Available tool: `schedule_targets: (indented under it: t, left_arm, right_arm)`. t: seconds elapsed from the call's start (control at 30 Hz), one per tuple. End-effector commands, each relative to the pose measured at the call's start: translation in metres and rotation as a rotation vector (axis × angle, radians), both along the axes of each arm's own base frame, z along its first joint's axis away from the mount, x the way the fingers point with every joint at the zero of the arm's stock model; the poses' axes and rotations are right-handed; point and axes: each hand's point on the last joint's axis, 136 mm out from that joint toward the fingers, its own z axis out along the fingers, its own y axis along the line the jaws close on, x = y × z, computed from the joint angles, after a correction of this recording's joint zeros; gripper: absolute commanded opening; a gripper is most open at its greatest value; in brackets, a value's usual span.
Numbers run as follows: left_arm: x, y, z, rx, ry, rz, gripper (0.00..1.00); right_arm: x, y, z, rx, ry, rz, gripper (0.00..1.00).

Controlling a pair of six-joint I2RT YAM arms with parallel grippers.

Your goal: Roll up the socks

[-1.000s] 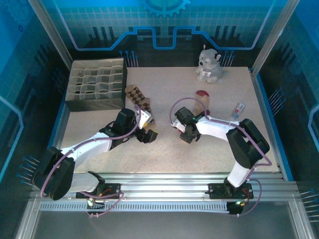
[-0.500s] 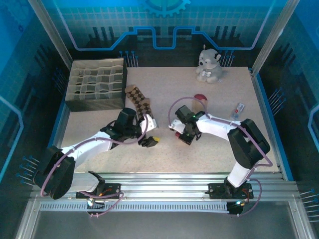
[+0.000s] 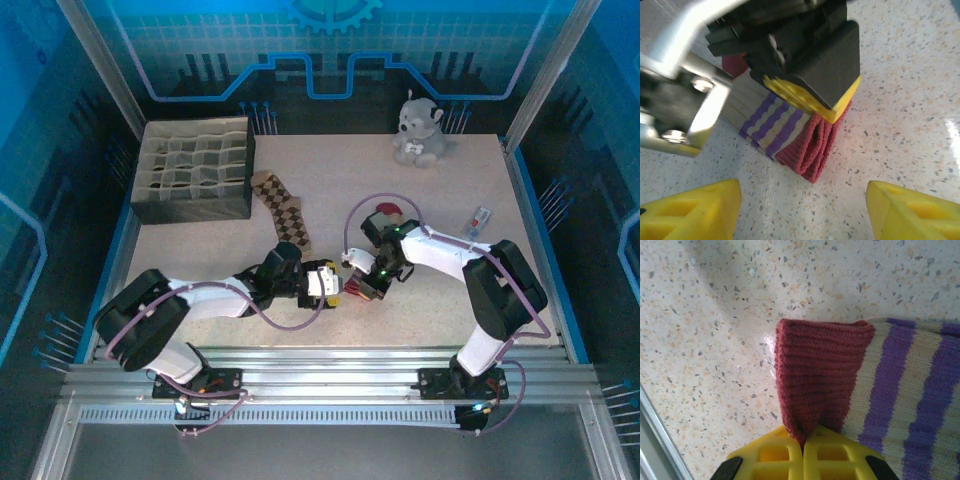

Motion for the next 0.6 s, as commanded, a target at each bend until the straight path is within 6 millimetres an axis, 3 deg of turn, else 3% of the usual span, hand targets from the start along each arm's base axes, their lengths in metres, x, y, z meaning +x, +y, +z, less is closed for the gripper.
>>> schedule_targets:
  t: [0.0, 0.57]
  left_arm:
    - [0.012, -0.017, 0.007, -0.034, -0.092, -0.024, 0.65]
    - [0.011, -0.036, -0.029, 0.048, -0.106, -0.103, 0.6]
  right_arm:
    - [-0.011, 0.002, 0.012, 0.06, 0.065, -0.005, 0.0]
    - [-0.011, 0.001, 0.011, 0.086, 0.118, -0.035, 0.0]
